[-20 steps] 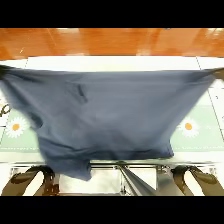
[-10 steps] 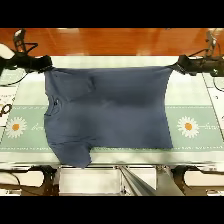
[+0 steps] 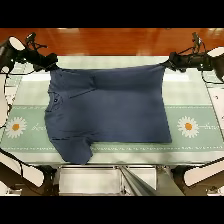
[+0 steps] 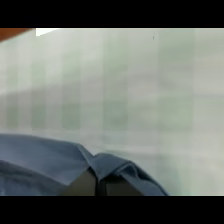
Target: Fold the shirts.
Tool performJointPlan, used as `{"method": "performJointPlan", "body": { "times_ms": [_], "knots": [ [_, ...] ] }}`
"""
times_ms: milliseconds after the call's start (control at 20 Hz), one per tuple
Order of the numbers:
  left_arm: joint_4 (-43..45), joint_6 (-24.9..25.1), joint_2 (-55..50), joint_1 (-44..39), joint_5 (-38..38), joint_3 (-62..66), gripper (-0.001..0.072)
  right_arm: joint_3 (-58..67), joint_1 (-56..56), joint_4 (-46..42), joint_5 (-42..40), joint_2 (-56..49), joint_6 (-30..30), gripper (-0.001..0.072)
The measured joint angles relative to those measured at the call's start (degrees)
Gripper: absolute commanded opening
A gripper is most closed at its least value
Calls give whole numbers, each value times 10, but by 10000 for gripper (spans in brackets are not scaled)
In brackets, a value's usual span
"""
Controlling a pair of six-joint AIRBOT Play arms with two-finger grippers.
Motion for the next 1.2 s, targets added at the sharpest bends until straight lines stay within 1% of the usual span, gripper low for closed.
{"method": "performJointPlan", "body": {
  "times_ms": [200, 400, 600, 750, 800, 850, 900, 950, 1200],
  "knots": [
    [-2, 40, 30, 1, -79, -9, 19, 5, -15, -30, 105, -2, 1, 24],
    [4, 65, 77, 1, -139, -71, 20, 4, -10, -107, 202, -3, 14, 24],
    [7, 77, 107, 6, -159, -167, 20, -18, 2, -160, 239, -3, 33, 24],
    [9, 90, 114, 9, -162, -228, 20, -46, 5, -179, 243, -3, 41, 29],
    [9, 93, 115, 10, -159, -243, 23, -56, 6, -182, 242, -3, 43, 142],
    [9, 95, 116, 10, -151, -258, 94, -66, 7, -185, 237, -3, 49, 339],
    [9, 96, 117, 9, -143, -268, 266, -75, 8, -188, 233, -3, 58, 414],
    [8, 96, 117, 9, -144, -276, 501, -81, 9, -189, 230, -2, 67, 414],
    [12, 102, 140, 20, -170, -295, 507, -94, 3, -194, 238, 36, 94, 415]
  ]
}}
